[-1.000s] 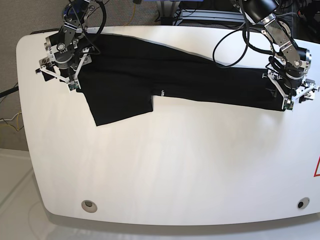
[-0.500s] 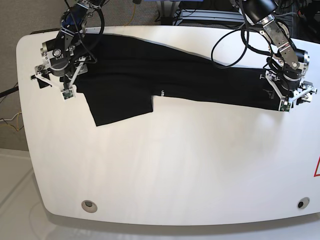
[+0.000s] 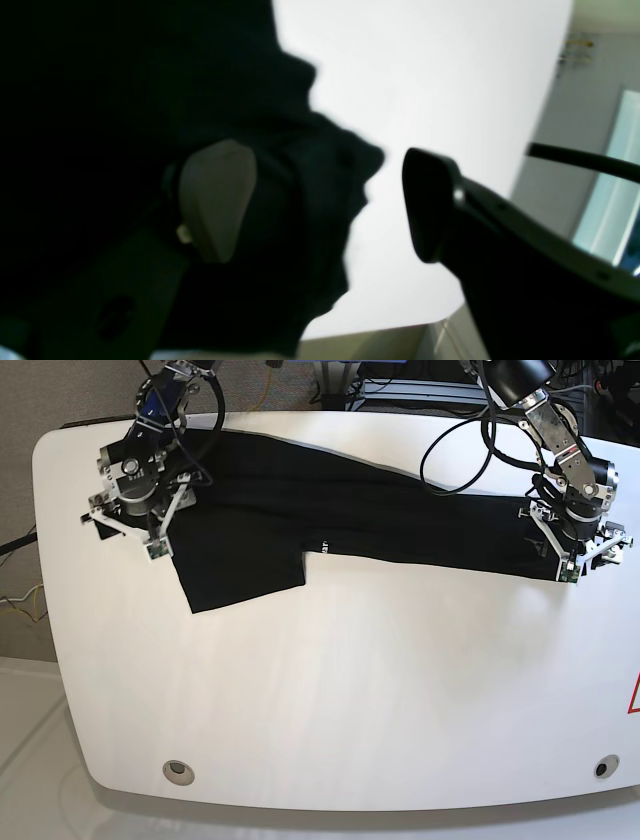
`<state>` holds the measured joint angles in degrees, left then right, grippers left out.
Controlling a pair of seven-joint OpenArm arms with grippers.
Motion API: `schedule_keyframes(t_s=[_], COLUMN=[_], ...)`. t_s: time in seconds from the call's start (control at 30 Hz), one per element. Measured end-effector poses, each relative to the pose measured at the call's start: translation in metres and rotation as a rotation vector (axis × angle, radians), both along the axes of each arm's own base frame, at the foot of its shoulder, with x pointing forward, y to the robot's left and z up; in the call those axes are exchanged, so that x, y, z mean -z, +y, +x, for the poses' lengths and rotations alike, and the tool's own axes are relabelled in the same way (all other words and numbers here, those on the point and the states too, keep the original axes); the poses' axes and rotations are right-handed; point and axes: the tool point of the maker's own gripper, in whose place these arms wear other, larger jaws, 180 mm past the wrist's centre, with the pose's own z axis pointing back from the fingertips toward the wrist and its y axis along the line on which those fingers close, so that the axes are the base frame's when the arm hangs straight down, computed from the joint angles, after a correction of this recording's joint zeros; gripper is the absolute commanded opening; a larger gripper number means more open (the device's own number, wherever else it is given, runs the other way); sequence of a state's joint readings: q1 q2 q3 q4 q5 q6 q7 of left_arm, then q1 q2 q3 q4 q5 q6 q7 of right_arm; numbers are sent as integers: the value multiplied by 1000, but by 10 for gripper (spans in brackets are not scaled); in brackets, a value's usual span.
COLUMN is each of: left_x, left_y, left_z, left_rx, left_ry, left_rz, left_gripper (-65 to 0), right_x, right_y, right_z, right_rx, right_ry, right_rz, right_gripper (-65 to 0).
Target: Fold the T-shirt properly
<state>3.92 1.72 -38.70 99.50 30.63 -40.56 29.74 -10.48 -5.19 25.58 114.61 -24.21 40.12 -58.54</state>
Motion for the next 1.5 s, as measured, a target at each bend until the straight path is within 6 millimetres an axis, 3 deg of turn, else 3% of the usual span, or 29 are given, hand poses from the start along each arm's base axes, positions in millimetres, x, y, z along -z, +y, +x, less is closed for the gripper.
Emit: schedule_keyframes(t_s=[0.17, 0.57, 0.83, 1.1, 1.5], left_x=[0, 0, 0, 0, 0], left_y=[0, 0, 0, 0, 0], left_z=[-1, 0, 0, 0, 0], left_rx=[-1, 0, 0, -1, -1], left_ry=[2, 0, 0, 1, -1], left_rz=[1, 0, 0, 0, 0], left_gripper=[-140, -140, -140, -140, -140], right_x=[8, 6, -5, -17, -29], right_y=[9, 13, 13, -2, -5], right_z=[-10, -5, 13, 25, 39], right_rx=[12, 5, 7, 42, 33], right_ry=[29, 12, -38, -79, -118], right_rz=[24, 36, 37, 14, 2], right_gripper=[-174, -175, -259, -262, -261])
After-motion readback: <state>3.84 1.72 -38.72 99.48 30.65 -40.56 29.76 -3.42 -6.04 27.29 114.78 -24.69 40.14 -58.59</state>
